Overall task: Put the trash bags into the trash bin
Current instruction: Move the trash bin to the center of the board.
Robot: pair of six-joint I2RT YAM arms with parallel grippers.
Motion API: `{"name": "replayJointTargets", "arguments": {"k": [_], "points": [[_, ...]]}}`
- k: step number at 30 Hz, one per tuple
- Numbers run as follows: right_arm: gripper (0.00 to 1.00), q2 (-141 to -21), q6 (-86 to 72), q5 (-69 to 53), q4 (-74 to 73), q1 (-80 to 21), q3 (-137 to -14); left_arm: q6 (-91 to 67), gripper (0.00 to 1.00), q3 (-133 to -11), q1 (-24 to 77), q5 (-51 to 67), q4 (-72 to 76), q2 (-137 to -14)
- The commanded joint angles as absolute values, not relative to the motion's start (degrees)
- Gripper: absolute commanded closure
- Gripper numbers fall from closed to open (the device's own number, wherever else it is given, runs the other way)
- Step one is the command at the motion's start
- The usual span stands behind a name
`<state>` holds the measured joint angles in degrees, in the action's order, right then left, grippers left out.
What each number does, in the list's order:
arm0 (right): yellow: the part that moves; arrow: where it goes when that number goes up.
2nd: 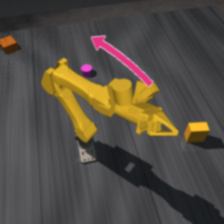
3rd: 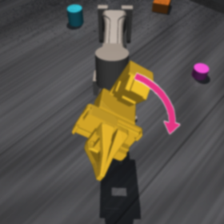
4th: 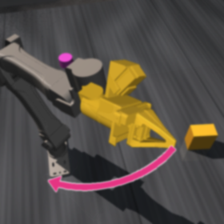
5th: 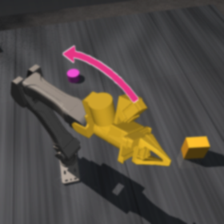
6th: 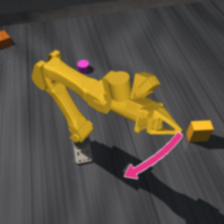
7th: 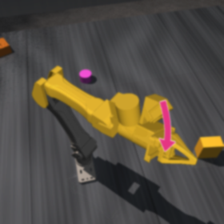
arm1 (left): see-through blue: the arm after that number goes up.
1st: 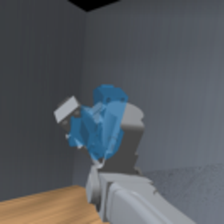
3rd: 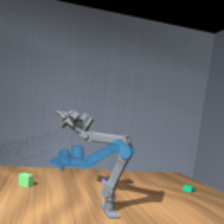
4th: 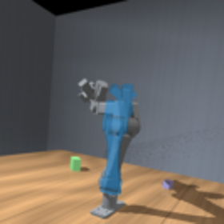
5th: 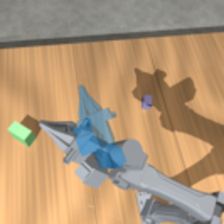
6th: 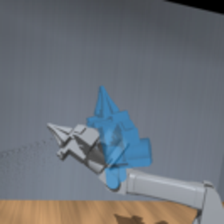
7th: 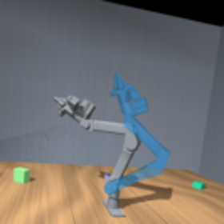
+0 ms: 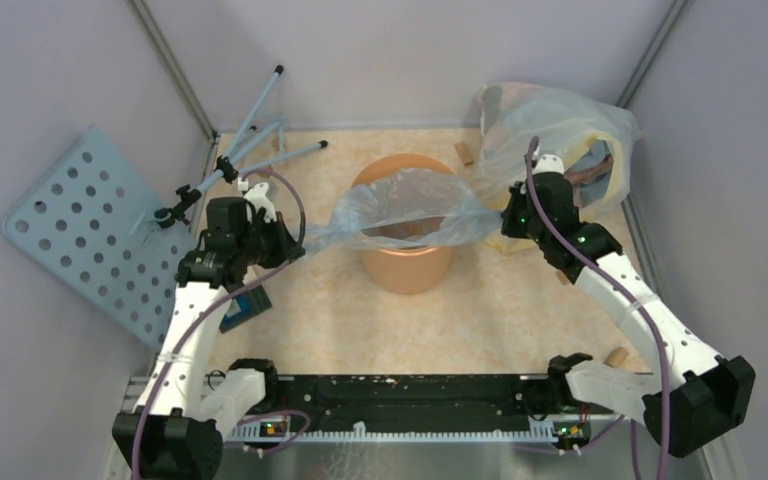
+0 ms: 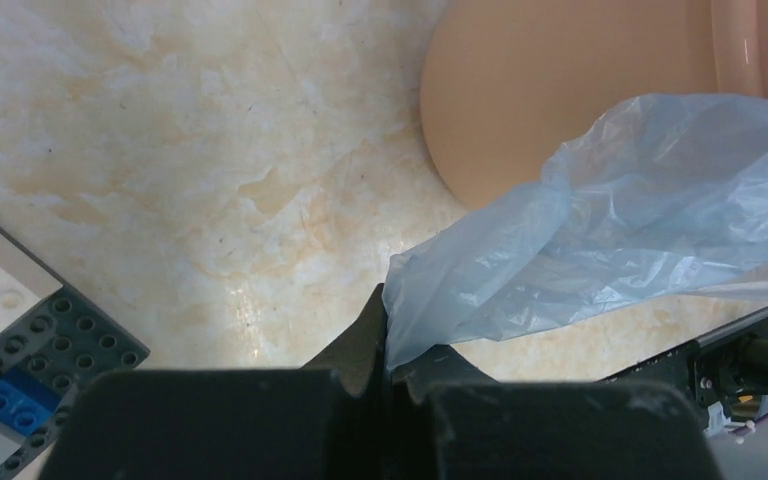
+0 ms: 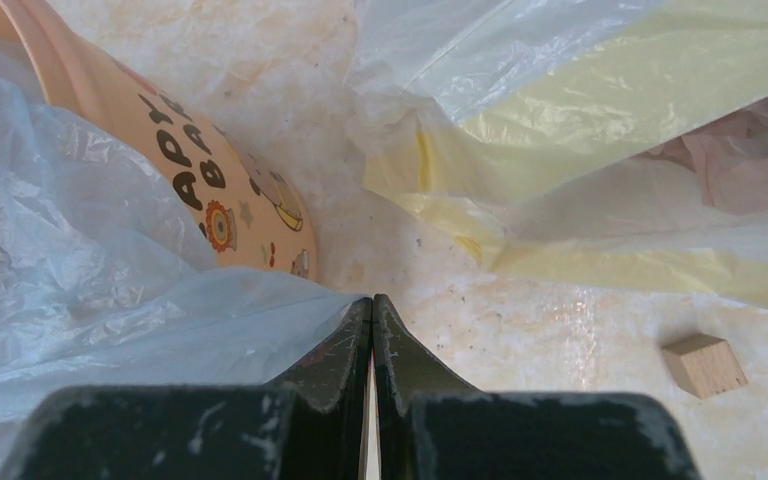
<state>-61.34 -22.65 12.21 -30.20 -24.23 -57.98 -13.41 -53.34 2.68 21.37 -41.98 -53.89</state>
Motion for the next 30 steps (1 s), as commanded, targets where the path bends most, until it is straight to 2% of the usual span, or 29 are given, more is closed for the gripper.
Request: {"name": "replayJointTargets", "arguments": {"k": [1, 8, 11, 16, 23, 27, 30], "points": [[1.00, -62.28, -22.39, 14.04, -25.60, -24.26, -58.00, -14.35, 1.00, -51.42, 2.38, 23.27, -34.79, -56.14], [1.00, -57.08, -19.91, 10.40, -26.29, -24.26, -58.61, -16.18, 0.97, -50.69, 2.37, 26.04, -32.25, -55.15], [1.00, -55.37, -19.63, 8.12, -30.74, -24.27, -61.58, -16.30, 0.97, -53.66, 2.37, 26.91, -35.66, -53.20], [1.00, -53.90, -18.77, 12.43, -38.98, -24.29, -64.33, -17.90, 0.98, -53.83, 2.42, 19.36, -41.49, -45.71], [1.00, -53.58, -19.90, 13.31, -37.03, -24.26, -58.88, -23.02, 1.00, -51.42, 2.37, 16.99, -42.06, -39.67], [1.00, -54.15, -20.05, 14.82, -36.10, -24.27, -58.72, -22.66, 1.00, -53.68, 2.38, 14.89, -42.57, -38.34], [1.00, -53.91, -19.48, 15.20, -36.34, -24.27, -60.84, -22.54, 1.00, -56.49, 2.38, 17.97, -41.57, -38.24]]}}
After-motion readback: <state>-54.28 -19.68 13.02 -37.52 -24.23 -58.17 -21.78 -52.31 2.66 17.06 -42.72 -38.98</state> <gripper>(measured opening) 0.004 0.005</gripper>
